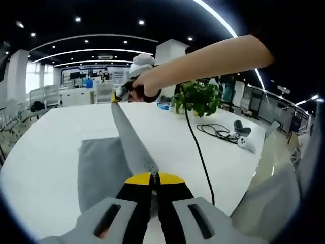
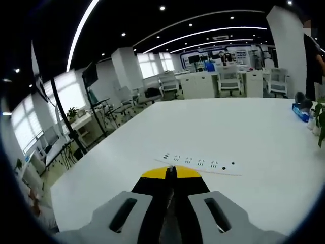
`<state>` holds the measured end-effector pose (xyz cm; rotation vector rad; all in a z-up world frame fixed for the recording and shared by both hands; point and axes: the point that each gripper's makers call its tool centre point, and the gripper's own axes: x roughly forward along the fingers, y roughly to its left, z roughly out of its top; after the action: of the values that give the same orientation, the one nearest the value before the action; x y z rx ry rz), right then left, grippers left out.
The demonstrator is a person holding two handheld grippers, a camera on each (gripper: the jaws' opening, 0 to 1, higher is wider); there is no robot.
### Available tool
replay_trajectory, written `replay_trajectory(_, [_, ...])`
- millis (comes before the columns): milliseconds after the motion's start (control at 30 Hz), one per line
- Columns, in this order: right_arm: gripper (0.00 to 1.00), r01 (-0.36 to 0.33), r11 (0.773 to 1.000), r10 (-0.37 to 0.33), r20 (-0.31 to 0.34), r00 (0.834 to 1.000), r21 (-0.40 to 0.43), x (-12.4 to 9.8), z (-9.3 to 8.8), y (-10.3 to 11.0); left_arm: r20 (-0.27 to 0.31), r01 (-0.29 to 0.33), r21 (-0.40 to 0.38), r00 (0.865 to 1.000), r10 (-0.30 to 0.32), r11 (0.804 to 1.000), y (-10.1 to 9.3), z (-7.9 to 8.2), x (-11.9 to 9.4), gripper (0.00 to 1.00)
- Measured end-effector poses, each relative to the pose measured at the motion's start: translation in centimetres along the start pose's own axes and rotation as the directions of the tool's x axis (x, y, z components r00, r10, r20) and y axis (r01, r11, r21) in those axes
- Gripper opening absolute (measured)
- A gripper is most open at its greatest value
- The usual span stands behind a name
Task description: Fold the towel on the table until its edges align and the towel forms a compact rectangular stack.
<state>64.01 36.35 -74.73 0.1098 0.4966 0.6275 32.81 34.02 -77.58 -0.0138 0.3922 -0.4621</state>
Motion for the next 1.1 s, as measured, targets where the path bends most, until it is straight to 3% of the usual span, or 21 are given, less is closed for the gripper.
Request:
replay_trajectory(267, [0.01,-0.023,0.999,0.022,-0.017,1.0,-0.024,1.8,-0.4,2.3,-0.005,-0.056,-0.029,0.998,0.056,0.998,2.4,-0.6,-1.2,0.03])
replay_trajectory(533, [0.01,-0.021,0.998,0.018,-0.056,0.998,-0.054,3.9,-1.7,3.2,-0.013,-0.104,-0.079,0.995,0.104,0.991,4.7,-1.2,-1.9,0.03])
replay_trajectory(667, [0.01,-0.027,0.997,0.022,-0.078,0.997,-0.066,4.9,-2.7,4.0,-0.041,-0.122,-0.136,0.992,0.117,0.983,5.9,-2.4,-2.1,0.03])
replay_trajectory(733, [0.01,-0.04,0.996,0.031,-0.103,0.994,-0.085,5.6,-3.4,4.4,-0.047,-0.138,-0.193,0.99,0.131,0.972,7.0,-3.2,-2.3,0.03])
replay_trajectory(933, [0.01,-0.05,0.994,0.036,-0.138,0.99,-0.099,7.5,-4.6,5.2,-0.072,-0.189,-0.258,0.982,0.177,0.947,9.4,-4.7,-2.8,0.03])
replay_trajectory(1100, [0.01,-0.054,0.992,0.033,-0.172,0.985,-0.115,8.8,-6.2,5.5,-0.155,-0.217,-0.3,0.972,0.177,0.929,10.5,-7.5,-2.4,0.03])
